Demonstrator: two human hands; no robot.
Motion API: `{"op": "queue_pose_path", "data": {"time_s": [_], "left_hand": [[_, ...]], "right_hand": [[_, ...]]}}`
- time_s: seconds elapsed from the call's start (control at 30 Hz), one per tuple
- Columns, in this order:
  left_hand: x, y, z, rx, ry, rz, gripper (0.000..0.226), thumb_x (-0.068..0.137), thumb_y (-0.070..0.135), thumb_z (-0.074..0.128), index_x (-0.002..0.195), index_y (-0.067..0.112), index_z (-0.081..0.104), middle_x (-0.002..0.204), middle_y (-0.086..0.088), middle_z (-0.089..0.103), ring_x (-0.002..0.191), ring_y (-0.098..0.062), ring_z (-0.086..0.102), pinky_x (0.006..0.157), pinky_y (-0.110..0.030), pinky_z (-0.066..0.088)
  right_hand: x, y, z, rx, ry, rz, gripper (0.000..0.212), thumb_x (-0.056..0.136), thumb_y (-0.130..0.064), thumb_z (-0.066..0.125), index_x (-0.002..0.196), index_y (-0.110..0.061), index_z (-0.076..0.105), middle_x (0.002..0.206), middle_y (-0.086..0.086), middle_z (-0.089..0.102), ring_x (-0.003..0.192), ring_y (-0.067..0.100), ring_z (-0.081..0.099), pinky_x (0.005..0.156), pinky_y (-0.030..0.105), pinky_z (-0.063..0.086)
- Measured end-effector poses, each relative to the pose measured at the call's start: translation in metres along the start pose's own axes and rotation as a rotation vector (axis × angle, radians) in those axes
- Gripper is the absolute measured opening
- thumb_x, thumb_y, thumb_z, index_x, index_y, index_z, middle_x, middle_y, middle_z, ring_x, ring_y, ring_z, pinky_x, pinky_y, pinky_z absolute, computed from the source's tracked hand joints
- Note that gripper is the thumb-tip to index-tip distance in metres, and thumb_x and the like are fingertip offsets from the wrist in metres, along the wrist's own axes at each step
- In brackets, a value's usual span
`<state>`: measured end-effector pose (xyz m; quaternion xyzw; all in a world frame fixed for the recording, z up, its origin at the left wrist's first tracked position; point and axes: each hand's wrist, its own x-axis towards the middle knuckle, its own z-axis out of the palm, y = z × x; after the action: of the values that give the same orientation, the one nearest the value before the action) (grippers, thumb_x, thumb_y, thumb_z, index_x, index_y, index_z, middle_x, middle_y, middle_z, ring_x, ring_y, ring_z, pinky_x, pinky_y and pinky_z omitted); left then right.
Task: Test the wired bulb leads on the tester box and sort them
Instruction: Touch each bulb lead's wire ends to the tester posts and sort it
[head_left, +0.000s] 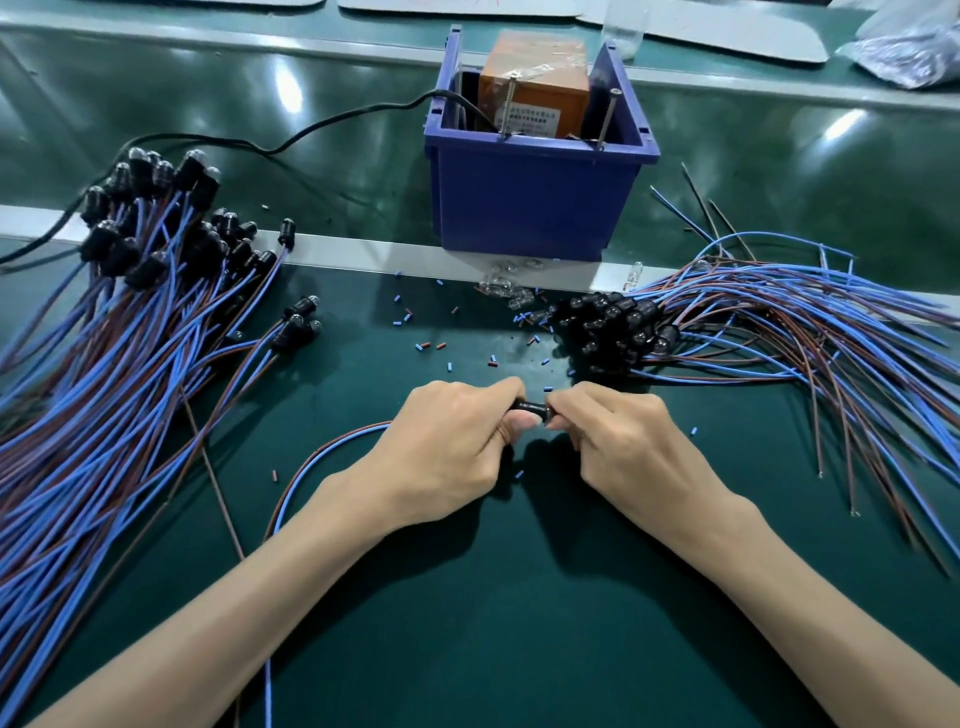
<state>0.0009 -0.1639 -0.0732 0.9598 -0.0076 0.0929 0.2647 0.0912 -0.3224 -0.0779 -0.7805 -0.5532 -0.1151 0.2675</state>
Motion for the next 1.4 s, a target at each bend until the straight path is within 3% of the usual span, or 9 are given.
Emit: {"op": "queue_pose_path", "data": {"time_s": [0.13,0.23,0.3,0.4,0.73,0.83,0.9,1.1,1.4], "left_hand": [[-0.0012,0.0013,0.0005,-0.063,0.026,-0.006,0.023,0.093,0.038,0.033,0.082,0.021,0.045,0.05,0.013,0.035,0.057,-0.018,0.027,0.056,-0.035,0.025],[-0.0005,0.003,-0.0003,-0.164,0.024,-0.03,0.025,0.093,0.039,0.035,0.092,0.021,0.053,0.057,0.016,0.042,0.063,-0.013,0.032,0.06,-0.036,0.031],[0.0,0.003,-0.0021,-0.224,0.022,-0.039,0.019,0.093,0.038,0.036,0.09,0.024,0.049,0.058,0.013,0.042,0.063,-0.014,0.032,0.061,-0.036,0.031],[-0.0008,0.0025,-0.0051,-0.357,0.033,-0.072,0.015,0.093,0.037,0.036,0.084,0.027,0.044,0.062,0.001,0.045,0.065,-0.021,0.037,0.066,-0.04,0.035],[-0.0028,0.0024,-0.005,-0.418,-0.004,-0.034,0.017,0.092,0.047,0.037,0.086,0.032,0.044,0.064,0.01,0.046,0.063,-0.013,0.041,0.063,-0.026,0.034],[-0.0024,0.0035,-0.0034,-0.463,0.026,-0.046,0.021,0.094,0.048,0.034,0.086,0.033,0.047,0.074,-0.005,0.058,0.072,-0.026,0.049,0.072,-0.038,0.041],[-0.0018,0.0029,-0.0024,-0.447,0.033,-0.044,0.015,0.095,0.04,0.036,0.086,0.034,0.047,0.072,-0.013,0.054,0.067,-0.026,0.045,0.068,-0.039,0.039],[-0.0015,0.0011,-0.0019,-0.425,0.033,-0.014,0.009,0.094,0.035,0.04,0.086,0.034,0.043,0.061,0.006,0.04,0.058,-0.012,0.033,0.058,-0.024,0.03],[-0.0014,0.0031,-0.0053,-0.4,0.051,0.014,0.012,0.094,0.029,0.045,0.084,0.036,0.044,0.058,0.007,0.036,0.054,-0.01,0.031,0.054,-0.017,0.027]], "right_hand": [[-0.0003,-0.0035,-0.0024,0.001,-0.005,0.007,0.013,0.084,0.006,0.056,0.072,0.005,0.06,0.062,0.009,0.054,0.05,0.028,0.046,0.046,0.033,0.04],[0.0015,-0.0028,-0.0058,0.152,-0.022,0.066,0.013,0.09,-0.006,0.056,0.084,0.005,0.062,0.073,0.004,0.055,0.061,0.018,0.045,0.058,0.023,0.039],[0.0024,-0.0022,-0.0071,0.219,0.029,0.088,0.013,0.09,-0.005,0.056,0.087,0.006,0.063,0.075,0.0,0.051,0.064,0.009,0.039,0.064,0.014,0.034],[0.0007,0.0012,-0.0075,0.226,0.139,0.131,0.019,0.091,-0.006,0.051,0.085,0.008,0.063,0.073,0.005,0.053,0.057,0.016,0.047,0.062,0.009,0.033],[0.0002,0.0036,-0.0033,0.31,0.182,0.066,0.009,0.085,0.001,0.063,0.091,0.006,0.068,0.079,0.009,0.062,0.059,0.018,0.057,0.061,0.021,0.047],[-0.0004,0.0034,-0.0041,0.315,0.207,0.083,0.009,0.086,0.0,0.062,0.089,0.007,0.067,0.078,0.007,0.061,0.058,0.018,0.057,0.062,0.02,0.046],[-0.0005,0.0028,-0.0047,0.318,0.224,0.085,0.008,0.086,0.001,0.062,0.089,0.007,0.067,0.077,0.008,0.062,0.057,0.018,0.058,0.062,0.019,0.046],[0.0006,0.0014,-0.0044,0.315,0.216,0.063,0.008,0.084,0.002,0.063,0.089,0.007,0.068,0.078,0.009,0.063,0.056,0.016,0.057,0.063,0.014,0.044],[-0.0001,-0.0003,-0.0045,0.275,0.2,0.033,0.009,0.086,0.001,0.061,0.087,0.008,0.067,0.073,0.011,0.059,0.058,0.017,0.05,0.061,0.017,0.041]]}}
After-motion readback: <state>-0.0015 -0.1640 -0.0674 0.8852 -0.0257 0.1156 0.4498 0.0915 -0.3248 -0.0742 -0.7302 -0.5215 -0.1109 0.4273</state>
